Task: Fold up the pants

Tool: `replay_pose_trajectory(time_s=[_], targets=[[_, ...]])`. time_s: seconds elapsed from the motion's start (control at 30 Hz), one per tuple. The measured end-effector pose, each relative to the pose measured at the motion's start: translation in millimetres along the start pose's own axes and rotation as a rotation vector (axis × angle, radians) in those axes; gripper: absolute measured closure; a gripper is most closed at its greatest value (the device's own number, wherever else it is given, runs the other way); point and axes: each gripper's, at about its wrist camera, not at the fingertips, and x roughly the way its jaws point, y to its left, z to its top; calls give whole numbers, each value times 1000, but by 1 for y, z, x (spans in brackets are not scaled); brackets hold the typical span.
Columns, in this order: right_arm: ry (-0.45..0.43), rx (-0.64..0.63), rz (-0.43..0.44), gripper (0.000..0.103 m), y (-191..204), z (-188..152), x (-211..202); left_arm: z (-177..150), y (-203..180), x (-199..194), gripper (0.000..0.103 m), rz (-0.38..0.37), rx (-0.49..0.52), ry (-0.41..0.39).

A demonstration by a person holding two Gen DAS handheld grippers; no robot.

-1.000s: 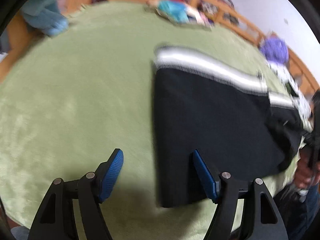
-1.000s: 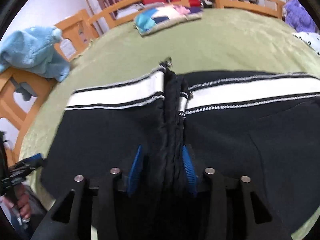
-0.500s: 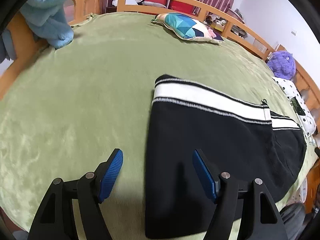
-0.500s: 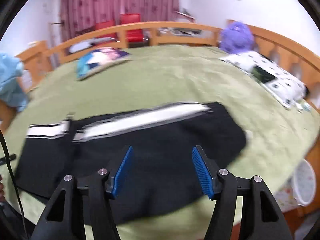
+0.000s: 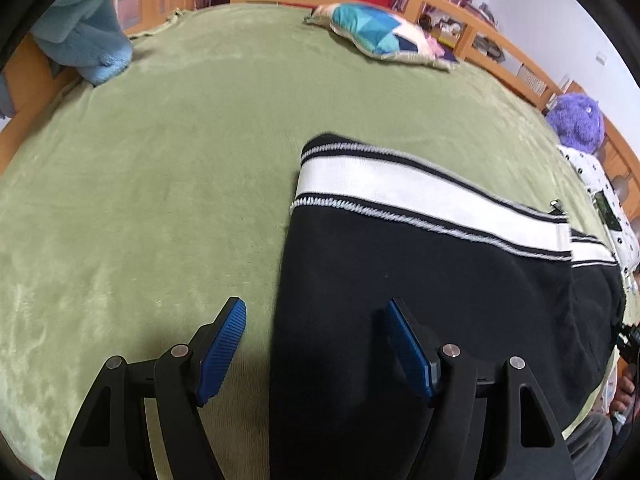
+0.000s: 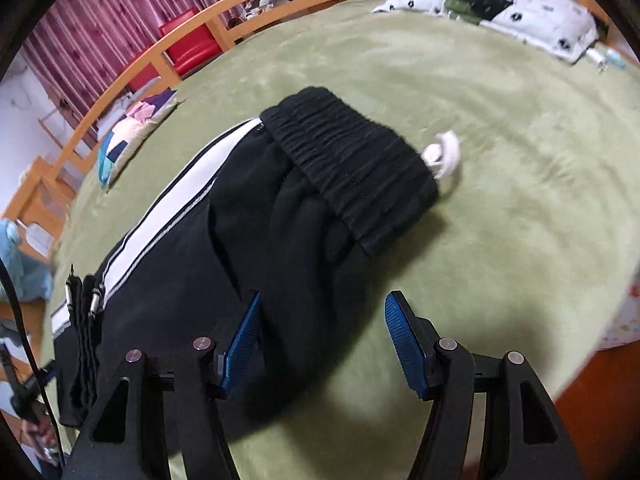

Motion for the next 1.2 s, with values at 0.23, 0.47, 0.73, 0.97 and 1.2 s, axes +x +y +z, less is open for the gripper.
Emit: replay_pose_trajectory(time_s=[0.23,0.47,0.73,0.97,1.2], targets=[[-24,48,81,34,2,16,39,11,13,25,32,-91,-12,45],[-76,51,68,39,14,24,53,28,5,39,34,-174,25,58],[-188,-64,-29,86,88,24,0,42,8,-3,93,-295,4,-15],[-332,-124,99,86,176,31,-79,70,40,-64,93,-307,8,-107],[-259,-202,237,86,243,5,-55,91,135,-91,93,-129,-69,-150]])
